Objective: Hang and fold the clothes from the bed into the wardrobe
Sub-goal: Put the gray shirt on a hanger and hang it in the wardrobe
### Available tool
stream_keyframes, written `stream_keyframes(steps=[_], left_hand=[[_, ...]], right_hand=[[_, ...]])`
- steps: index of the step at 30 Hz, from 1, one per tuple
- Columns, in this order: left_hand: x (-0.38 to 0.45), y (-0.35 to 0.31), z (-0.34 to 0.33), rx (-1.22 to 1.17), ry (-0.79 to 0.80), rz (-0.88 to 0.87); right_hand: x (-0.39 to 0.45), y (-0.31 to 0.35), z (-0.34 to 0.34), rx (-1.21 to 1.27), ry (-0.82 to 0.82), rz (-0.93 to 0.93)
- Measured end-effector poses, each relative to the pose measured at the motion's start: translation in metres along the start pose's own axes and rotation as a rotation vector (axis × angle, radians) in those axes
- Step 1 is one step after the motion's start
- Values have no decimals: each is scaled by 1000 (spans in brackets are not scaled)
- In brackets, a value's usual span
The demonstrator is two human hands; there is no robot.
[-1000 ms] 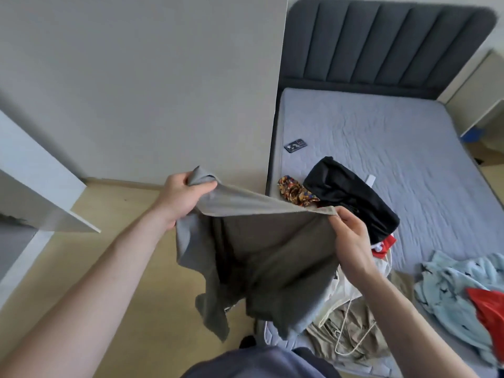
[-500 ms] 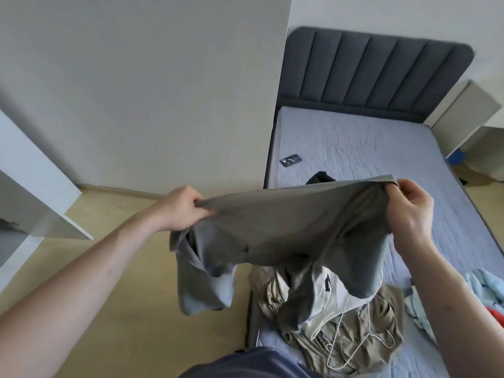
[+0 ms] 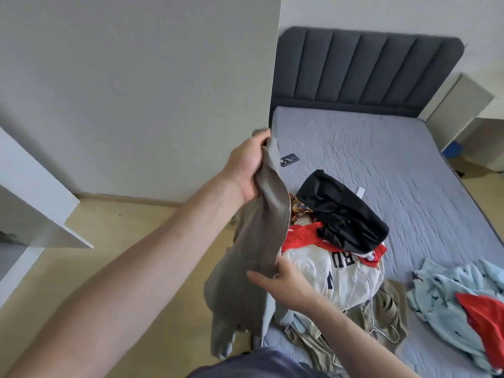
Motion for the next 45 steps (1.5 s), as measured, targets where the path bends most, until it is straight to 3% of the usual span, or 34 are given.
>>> stream_keyframes(steps=[4, 7, 9, 12, 17, 20, 23, 25, 28, 31, 34, 38, 40, 45], left_hand=[[18, -36, 5, -80, -23, -106], [36, -74, 34, -83, -174, -281], [49, -92, 65, 1, -291, -371], [69, -96, 106, 186, -327, -377], [78, -54, 131, 523, -156, -260], [55, -11, 131, 914, 31, -206], [29, 53, 151, 1337, 199, 2], [17, 96, 172, 1514, 224, 187], [17, 144, 181, 1501, 175, 189], [30, 167, 178, 1399, 32, 80], [46, 181, 170, 1225, -109, 80], [64, 171, 165, 1173, -250, -157], [64, 161, 169, 1148, -229, -202], [52, 184, 142, 1164, -14, -37]], right_hand=[[13, -38, -2, -222, 26, -113], [13, -55, 20, -272, 13, -167], [15, -49, 45, -132, -40, -133], [14, 1, 84, 246, -63, 18], [21, 97, 134, 525, -163, 166], [36, 126, 138, 606, -201, 190], [47, 138, 132, 634, -216, 223], [50, 145, 131, 656, -229, 260], [49, 160, 131, 698, -256, 327], [44, 178, 131, 781, -270, 396], [37, 197, 135, 885, -311, 457], [16, 209, 158, 844, -463, 549], [3, 200, 181, 842, -584, 526], [-13, 196, 191, 710, -763, 494]])
Point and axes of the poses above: each hand's wrist, its own x-axis towards the middle knuckle, its own z-axis out of the back of the hand, y = z × x, the point moved 4 cm from there along x, towards the middle knuckle, and after that the axes turned 13 degrees about -x, right-handed, at the moved point
